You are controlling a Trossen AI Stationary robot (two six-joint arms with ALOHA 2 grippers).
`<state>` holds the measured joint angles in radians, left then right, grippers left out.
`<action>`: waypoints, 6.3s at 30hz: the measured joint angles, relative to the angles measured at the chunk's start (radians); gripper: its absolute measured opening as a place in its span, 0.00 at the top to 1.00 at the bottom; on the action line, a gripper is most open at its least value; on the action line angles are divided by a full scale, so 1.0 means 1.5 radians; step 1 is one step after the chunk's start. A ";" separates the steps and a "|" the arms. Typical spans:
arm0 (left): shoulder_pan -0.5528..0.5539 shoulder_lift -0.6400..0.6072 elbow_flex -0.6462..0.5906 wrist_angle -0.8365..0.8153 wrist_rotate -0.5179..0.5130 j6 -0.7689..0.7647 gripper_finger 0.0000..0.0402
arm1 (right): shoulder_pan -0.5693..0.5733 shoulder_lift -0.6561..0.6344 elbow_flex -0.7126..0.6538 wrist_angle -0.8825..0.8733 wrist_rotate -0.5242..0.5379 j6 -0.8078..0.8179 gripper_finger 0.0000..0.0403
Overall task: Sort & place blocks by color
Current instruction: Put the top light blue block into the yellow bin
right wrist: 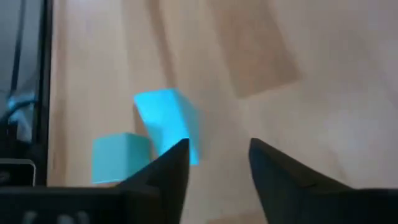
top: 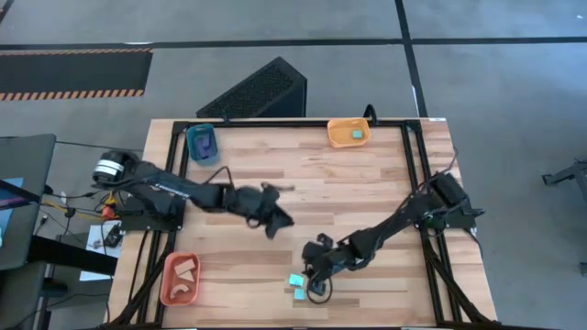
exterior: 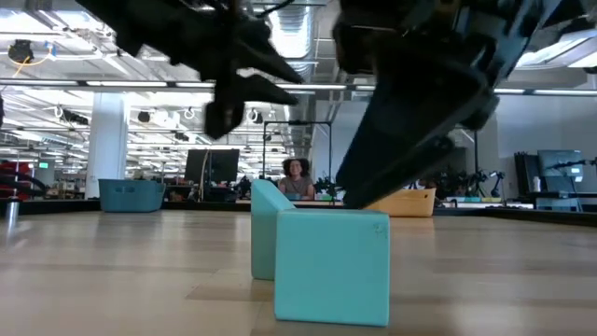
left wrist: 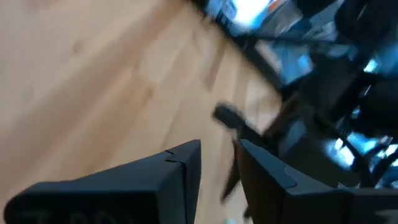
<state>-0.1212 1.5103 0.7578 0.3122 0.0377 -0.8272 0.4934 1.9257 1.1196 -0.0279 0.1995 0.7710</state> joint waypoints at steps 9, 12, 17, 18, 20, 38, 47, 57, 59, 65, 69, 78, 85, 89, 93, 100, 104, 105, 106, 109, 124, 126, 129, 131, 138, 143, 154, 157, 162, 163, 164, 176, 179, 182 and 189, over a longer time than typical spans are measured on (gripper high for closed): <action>-0.178 -0.060 0.000 -0.154 -0.208 -0.107 0.78 | -0.007 0.083 0.101 -0.021 -0.013 -0.192 0.32; -0.224 -0.071 0.000 -0.184 -0.270 -0.113 0.78 | -0.006 0.098 0.128 -0.020 -0.016 -0.236 0.32; -0.273 -0.062 0.000 -0.208 -0.436 -0.185 0.75 | -0.006 0.127 0.135 -0.033 -0.045 -0.210 0.31; -0.275 -0.058 0.000 -0.220 -0.463 -0.202 0.73 | -0.006 0.127 0.135 -0.034 -0.047 -0.199 0.31; -0.276 -0.053 -0.001 -0.225 -0.482 -0.212 0.68 | -0.005 0.127 0.135 -0.028 -0.050 -0.196 0.31; -0.263 -0.045 0.000 -0.217 -0.454 -0.143 0.50 | -0.012 0.124 0.112 -0.019 -0.005 -0.223 0.69; -0.297 -0.045 0.000 -0.211 -0.378 -0.131 0.49 | -0.012 0.086 0.131 -0.117 -0.012 -0.184 0.69; -0.284 -0.046 0.000 -0.077 -0.427 0.004 0.42 | -0.018 -0.058 0.136 -0.248 0.062 -0.176 0.68; -0.273 -0.046 0.000 -0.030 -0.409 0.067 0.38 | -0.022 -0.084 0.137 -0.262 0.086 -0.176 0.68; -0.236 -0.046 0.000 0.068 -0.361 0.218 0.31 | -0.033 -0.153 0.137 -0.312 0.139 -0.192 0.67; -0.211 -0.046 0.000 0.120 -0.326 0.274 0.31 | -0.031 -0.189 0.137 -0.309 0.148 -0.224 0.67; -0.177 -0.046 0.076 0.057 -0.319 0.383 0.31 | -0.026 -0.230 0.137 -0.305 0.148 -0.286 0.67; -0.156 -0.046 0.093 0.021 -0.289 0.386 0.31 | -0.035 -0.230 0.137 -0.310 0.148 -0.288 0.67; -0.147 -0.046 0.093 0.023 -0.267 0.391 0.31 | -0.037 -0.230 0.137 -0.312 0.148 -0.288 0.67; -0.141 -0.033 0.092 0.029 -0.256 0.393 0.31 | -0.040 -0.246 0.137 -0.338 0.148 -0.290 0.67; -0.128 0.006 0.111 0.048 -0.275 0.415 0.31 | -0.048 -0.284 0.109 -0.365 0.151 -0.288 0.67; -0.119 0.036 0.134 0.054 -0.254 0.447 0.31 | -0.051 -0.291 0.107 -0.354 0.150 -0.288 0.67; -0.116 0.046 0.138 0.053 -0.248 0.453 0.31 | -0.051 -0.291 0.107 -0.356 0.150 -0.288 0.67; -0.114 0.053 0.145 0.054 -0.239 0.459 0.31 | -0.051 -0.292 0.107 -0.361 0.150 -0.288 0.67; -0.113 0.065 0.163 0.066 -0.230 0.489 0.31 | -0.050 -0.294 0.107 -0.362 0.150 -0.277 0.67; -0.075 0.071 0.170 0.083 -0.181 0.519 0.51 | -0.029 -0.295 0.107 -0.407 0.162 -0.255 0.67; -0.070 0.073 0.170 0.086 -0.161 0.514 0.58 | -0.035 -0.295 0.107 -0.407 0.161 -0.256 0.67; -0.064 0.076 0.170 0.083 -0.161 0.502 0.65 | -0.039 -0.295 0.107 -0.411 0.158 -0.258 0.67; -0.061 0.076 0.170 0.086 -0.166 0.501 0.66 | -0.041 -0.298 0.107 -0.412 0.160 -0.258 0.67; -0.051 0.075 0.171 0.110 -0.175 0.501 0.56 | -0.052 -0.338 0.106 -0.420 0.152 -0.259 0.67; -0.041 0.075 0.170 0.120 -0.187 0.502 0.46 | -0.061 -0.348 0.106 -0.424 0.152 -0.266 0.67; -0.039 0.076 0.169 0.150 -0.141 0.501 0.45 | -0.060 -0.354 0.107 -0.417 0.159 -0.273 0.67; -0.038 0.076 0.169 0.143 -0.137 0.501 0.45 | -0.064 -0.358 0.108 -0.399 0.164 -0.276 0.67; -0.031 0.076 0.169 0.144 -0.134 0.501 0.45 | -0.070 -0.369 0.107 -0.383 0.167 -0.276 0.67; -0.030 0.076 0.169 0.145 -0.133 0.501 0.45 | -0.073 -0.370 0.107 -0.381 0.168 -0.276 0.67; -0.027 0.076 0.169 0.146 -0.131 0.502 0.45 | -0.074 -0.371 0.107 -0.381 0.168 -0.276 0.67; 0.011 0.075 0.169 0.143 -0.026 0.530 0.75 | -0.082 -0.374 0.107 -0.379 0.171 -0.276 0.67; 0.017 0.074 0.169 0.142 -0.022 0.528 0.75 | -0.082 -0.379 0.107 -0.391 0.170 -0.269 0.67; 0.017 0.074 0.170 0.148 -0.024 0.534 0.75 | -0.081 -0.383 0.108 -0.406 0.175 -0.255 0.65; 0.017 0.071 0.170 0.138 -0.115 0.529 0.74 | -0.074 -0.423 0.104 -0.482 0.241 -0.247 0.57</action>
<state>-0.0959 1.6169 1.0130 0.5196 -0.1348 -0.0332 0.3820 1.2917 1.2763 -0.7503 0.5606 0.3999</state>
